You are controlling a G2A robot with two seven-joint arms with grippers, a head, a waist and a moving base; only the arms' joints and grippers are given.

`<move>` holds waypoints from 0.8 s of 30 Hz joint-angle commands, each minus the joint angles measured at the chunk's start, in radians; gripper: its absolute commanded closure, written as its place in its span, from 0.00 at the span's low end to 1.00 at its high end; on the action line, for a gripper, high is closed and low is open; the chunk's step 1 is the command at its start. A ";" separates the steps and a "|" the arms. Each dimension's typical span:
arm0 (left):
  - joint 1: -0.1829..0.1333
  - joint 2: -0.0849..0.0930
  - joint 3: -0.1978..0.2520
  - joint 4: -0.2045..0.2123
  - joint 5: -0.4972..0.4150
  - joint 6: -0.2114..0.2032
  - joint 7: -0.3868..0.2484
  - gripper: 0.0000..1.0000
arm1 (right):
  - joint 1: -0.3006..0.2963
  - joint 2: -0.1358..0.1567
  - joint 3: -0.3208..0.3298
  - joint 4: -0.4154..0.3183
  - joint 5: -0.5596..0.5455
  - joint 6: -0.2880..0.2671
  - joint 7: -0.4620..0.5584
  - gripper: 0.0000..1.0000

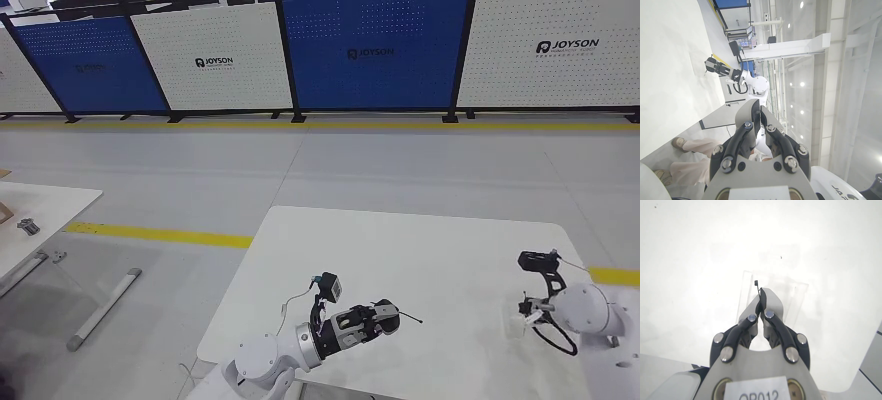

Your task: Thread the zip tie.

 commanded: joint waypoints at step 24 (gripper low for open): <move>0.000 0.000 0.000 0.000 0.000 0.000 0.000 1.00 | -0.355 -0.013 0.085 -0.385 -0.091 0.261 -0.657 1.00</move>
